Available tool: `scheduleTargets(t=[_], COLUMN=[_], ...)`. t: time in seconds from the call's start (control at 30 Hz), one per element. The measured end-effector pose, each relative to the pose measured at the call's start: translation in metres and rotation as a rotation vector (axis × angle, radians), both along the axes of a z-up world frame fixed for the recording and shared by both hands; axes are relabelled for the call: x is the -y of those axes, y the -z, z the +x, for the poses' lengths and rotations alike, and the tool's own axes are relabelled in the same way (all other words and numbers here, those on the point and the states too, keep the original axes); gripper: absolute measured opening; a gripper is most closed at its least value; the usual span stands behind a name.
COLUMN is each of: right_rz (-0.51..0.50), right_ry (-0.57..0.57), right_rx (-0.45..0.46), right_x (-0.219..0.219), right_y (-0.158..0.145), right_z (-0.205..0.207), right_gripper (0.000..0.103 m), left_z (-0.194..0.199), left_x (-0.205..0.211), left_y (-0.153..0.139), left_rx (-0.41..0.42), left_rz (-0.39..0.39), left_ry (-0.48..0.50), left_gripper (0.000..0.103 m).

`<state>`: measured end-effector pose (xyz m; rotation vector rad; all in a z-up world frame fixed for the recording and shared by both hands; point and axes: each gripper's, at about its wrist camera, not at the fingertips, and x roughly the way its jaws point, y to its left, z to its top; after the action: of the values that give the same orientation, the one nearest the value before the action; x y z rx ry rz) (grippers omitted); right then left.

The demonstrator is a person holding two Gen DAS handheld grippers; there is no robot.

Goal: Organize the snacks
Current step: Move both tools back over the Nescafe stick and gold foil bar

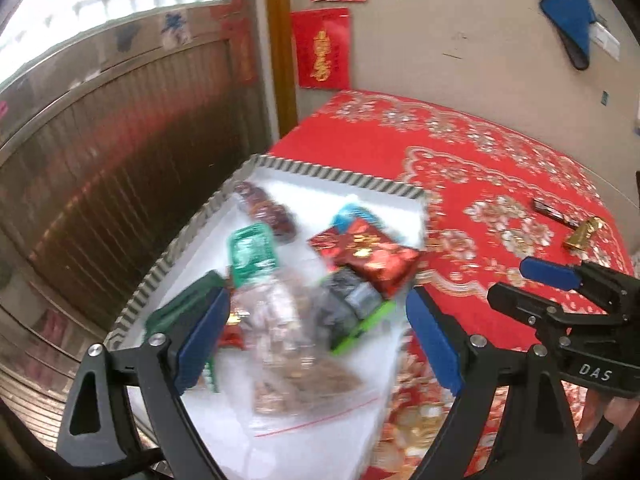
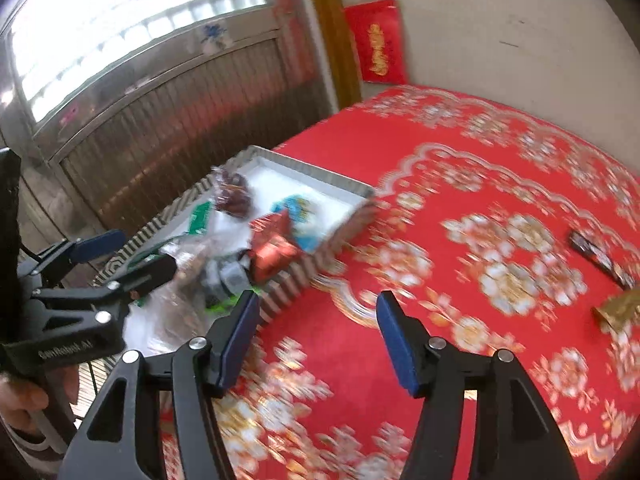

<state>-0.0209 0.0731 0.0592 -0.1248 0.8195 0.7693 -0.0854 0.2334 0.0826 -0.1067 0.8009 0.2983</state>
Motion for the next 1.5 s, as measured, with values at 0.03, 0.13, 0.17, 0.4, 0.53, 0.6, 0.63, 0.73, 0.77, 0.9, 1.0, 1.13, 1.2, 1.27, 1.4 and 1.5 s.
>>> scheduleTargets(t=[0.03,0.13,0.17,0.4,0.53,0.6,0.63,0.73,0.77,0.9,1.0,1.13,1.2,1.27,1.4,1.5], right_rz=[-0.005,-0.008,-0.010,-0.029,-0.056,-0.059,-0.058,-0.065,-0.063,-0.062,-0.053,-0.047,-0.046,-0.044,-0.053,-0.069], right_ry=[0.022,0.061,0.081,0.190,0.265,0.298,0.317,0.370,0.387,0.426,0.435,0.441,0.440,0.441,0.441,0.446], right_rx=[-0.005,-0.014,-0.016,-0.017,-0.025,-0.035,-0.041,-0.053,-0.055,-0.063,-0.066,-0.070,-0.076,-0.084,-0.095,-0.097], right_x=[0.011,0.035,0.047,0.110,0.156,0.175,0.186,0.216,0.226,0.251,0.260,0.269,0.271,0.274,0.276,0.279], right_y=[0.002,0.005,0.006,0.009,0.013,0.015,0.016,0.020,0.020,0.021,0.020,0.020,0.022,0.024,0.028,0.029], right_z=[0.002,0.005,0.006,0.013,0.017,0.020,0.022,0.027,0.028,0.036,0.045,0.056,0.061,0.067,0.082,0.090], right_gripper=[0.061,0.061,0.061,0.063,0.064,0.064,0.064,0.064,0.064,0.065,0.065,0.065,0.065,0.066,0.066,0.066], left_z=[0.002,0.010,0.013,0.033,0.046,0.053,0.057,0.070,0.074,0.096,0.118,0.154,0.174,0.193,0.231,0.255], left_x=[0.006,0.026,0.034,0.083,0.109,0.122,0.129,0.153,0.159,0.188,0.208,0.236,0.248,0.256,0.268,0.275], left_y=[0.000,0.000,0.001,0.006,0.010,0.012,0.012,0.013,0.013,0.012,0.010,0.011,0.014,0.017,0.025,0.036], left_rx=[0.000,-0.005,-0.008,-0.031,-0.044,-0.055,-0.059,-0.070,-0.070,-0.079,-0.088,-0.103,-0.116,-0.131,-0.143,-0.175], left_rz=[-0.002,-0.001,0.000,-0.007,-0.024,-0.043,-0.046,-0.047,-0.047,-0.033,-0.033,-0.006,0.034,0.059,0.127,0.133], left_ry=[0.012,0.049,0.063,0.149,0.196,0.221,0.232,0.276,0.291,0.377,0.476,0.659,0.732,0.789,0.885,0.962], left_gripper=[0.090,0.090,0.090,0.090,0.090,0.090,0.090,0.090,0.090,0.090,0.090,0.090,0.090,0.090,0.090,0.090])
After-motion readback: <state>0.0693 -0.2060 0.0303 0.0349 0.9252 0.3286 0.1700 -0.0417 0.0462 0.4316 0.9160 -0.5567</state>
